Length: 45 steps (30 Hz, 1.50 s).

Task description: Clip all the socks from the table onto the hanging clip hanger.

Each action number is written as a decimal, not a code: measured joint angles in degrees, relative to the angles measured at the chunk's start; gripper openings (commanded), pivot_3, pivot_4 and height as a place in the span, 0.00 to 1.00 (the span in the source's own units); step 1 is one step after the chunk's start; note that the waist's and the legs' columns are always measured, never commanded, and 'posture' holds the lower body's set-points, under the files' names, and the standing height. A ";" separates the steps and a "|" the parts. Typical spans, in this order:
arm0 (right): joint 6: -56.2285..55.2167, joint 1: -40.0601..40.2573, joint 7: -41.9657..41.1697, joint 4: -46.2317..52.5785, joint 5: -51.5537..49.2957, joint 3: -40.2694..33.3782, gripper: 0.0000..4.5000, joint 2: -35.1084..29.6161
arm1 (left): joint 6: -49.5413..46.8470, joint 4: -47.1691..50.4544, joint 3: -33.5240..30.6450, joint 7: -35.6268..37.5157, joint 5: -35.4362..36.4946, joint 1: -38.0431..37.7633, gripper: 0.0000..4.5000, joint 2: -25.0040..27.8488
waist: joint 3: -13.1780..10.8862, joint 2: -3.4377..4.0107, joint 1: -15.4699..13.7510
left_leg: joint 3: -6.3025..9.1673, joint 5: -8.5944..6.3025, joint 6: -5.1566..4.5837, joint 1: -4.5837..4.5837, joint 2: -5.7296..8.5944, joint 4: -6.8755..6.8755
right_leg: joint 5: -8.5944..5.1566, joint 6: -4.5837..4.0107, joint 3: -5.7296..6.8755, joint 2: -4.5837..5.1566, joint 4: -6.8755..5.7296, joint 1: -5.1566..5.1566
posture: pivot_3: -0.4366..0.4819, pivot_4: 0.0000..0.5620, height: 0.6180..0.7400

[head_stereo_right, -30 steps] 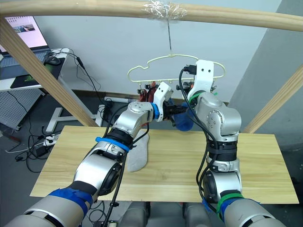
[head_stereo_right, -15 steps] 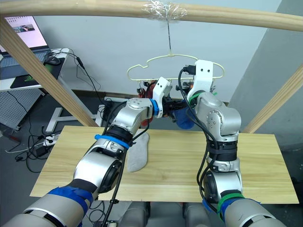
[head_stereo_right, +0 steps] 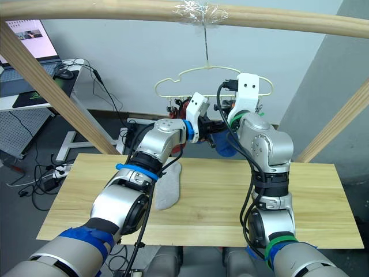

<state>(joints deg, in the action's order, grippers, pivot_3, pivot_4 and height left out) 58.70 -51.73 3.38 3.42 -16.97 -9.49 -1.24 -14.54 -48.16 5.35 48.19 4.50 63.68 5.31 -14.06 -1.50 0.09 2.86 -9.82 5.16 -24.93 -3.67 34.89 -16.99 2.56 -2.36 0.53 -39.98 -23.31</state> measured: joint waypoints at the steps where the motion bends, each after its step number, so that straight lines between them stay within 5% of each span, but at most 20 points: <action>1: 0.00 0.00 0.01 0.00 0.00 0.00 0.39 0.00 | 0.00 0.00 -0.07 0.00 0.00 0.06 0.00 -0.01 | 0.00 0.00 0.00 | 0.00 0.00 0.00 0.00 0.00 0.00 | 0.00 0.00 0.00 0.00 0.00 0.00 | 0.58 0.30 1.00; 4: 0.00 0.00 0.04 0.00 0.01 0.03 0.63 -0.02 | 0.01 0.01 -0.14 0.05 0.00 0.23 0.00 -0.01 | 0.00 0.00 0.00 | 0.00 0.00 0.00 0.00 0.00 0.00 | 0.00 0.00 0.00 0.00 0.00 0.00 | 0.58 0.30 1.00; 10: 0.00 0.00 0.04 0.00 0.01 0.03 0.63 -0.04 | -0.09 0.01 -0.23 0.77 0.30 0.23 0.00 -0.08 | 0.00 0.00 0.01 | 0.00 0.00 0.00 0.00 0.00 0.00 | 0.00 0.00 0.00 0.00 0.00 0.00 | 0.57 0.29 1.00; 22: 3.00 1.42 1.13 3.94 -0.07 -0.62 0.63 1.01 | -5.73 7.75 0.12 2.85 1.82 -2.66 0.84 1.59 | 0.00 0.00 0.05 | 0.00 0.00 0.00 0.01 -0.01 0.00 | 0.00 0.00 0.00 0.00 -0.01 0.00 | 0.56 0.30 1.00; 36: 9.59 12.01 1.82 18.93 0.56 3.48 0.63 -1.90 | -23.97 38.68 1.88 14.15 11.56 -15.83 0.84 13.99 | 0.01 0.01 0.15 | 0.03 0.01 0.01 0.01 -0.01 0.03 | 0.00 0.00 -0.01 0.00 -0.06 0.00 | 0.56 0.29 1.00; 45: 9.87 19.03 0.26 29.10 0.76 6.30 0.63 -5.27 | -27.52 46.55 -0.84 17.26 19.28 -16.88 0.84 21.49 | 0.05 0.01 0.21 | 0.05 0.01 0.00 0.03 -0.02 0.06 | 0.00 0.00 0.00 0.00 -0.08 0.02 | 0.55 0.26 1.00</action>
<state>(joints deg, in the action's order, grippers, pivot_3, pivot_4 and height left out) 68.57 -32.70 3.65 32.52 -16.21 -3.19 -6.51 -42.06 -1.61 4.51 65.45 23.78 46.80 26.80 -14.01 -1.49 0.30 2.90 -9.81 5.16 -24.90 -3.68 34.95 -16.99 2.55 -2.36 0.53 -40.07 -23.29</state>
